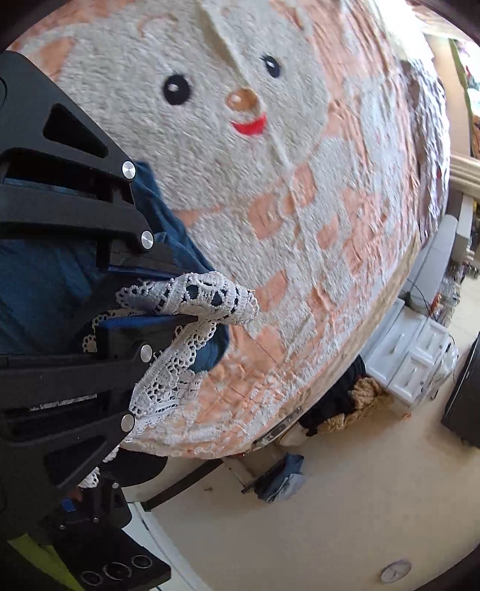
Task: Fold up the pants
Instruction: 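Grasp the lace trim with the left tool while the right tool grasps the lace edge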
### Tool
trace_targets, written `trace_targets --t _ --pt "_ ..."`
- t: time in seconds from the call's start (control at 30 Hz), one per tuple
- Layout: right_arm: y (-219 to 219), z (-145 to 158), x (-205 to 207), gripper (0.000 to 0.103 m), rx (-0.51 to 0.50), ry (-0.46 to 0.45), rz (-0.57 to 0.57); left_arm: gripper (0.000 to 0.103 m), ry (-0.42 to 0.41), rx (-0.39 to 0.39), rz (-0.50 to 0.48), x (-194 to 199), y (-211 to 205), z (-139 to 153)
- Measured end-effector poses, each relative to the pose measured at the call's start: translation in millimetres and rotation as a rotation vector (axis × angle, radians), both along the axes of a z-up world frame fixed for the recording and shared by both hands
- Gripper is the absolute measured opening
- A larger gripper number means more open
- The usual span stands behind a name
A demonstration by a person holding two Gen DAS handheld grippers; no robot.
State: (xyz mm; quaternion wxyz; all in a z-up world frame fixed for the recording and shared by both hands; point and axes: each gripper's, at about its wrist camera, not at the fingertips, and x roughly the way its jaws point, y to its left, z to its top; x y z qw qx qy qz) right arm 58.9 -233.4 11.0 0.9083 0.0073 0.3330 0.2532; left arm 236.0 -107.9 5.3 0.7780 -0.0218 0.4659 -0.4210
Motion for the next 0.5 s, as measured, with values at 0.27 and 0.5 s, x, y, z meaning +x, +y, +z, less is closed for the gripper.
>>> trace_targets --t 0.27,0.5 --pt "56.1 -36.3 -12.5 0.031 -0.182 0.02 0.127 0.049 0.076 -0.07 0.171 -3.4 58.5 -10.5" --pt "13.5 -12.6 -28.2 0.048 0.033 0.03 0.169 0.064 0.026 -0.143 0.309 -33.6 96.7 11.7"
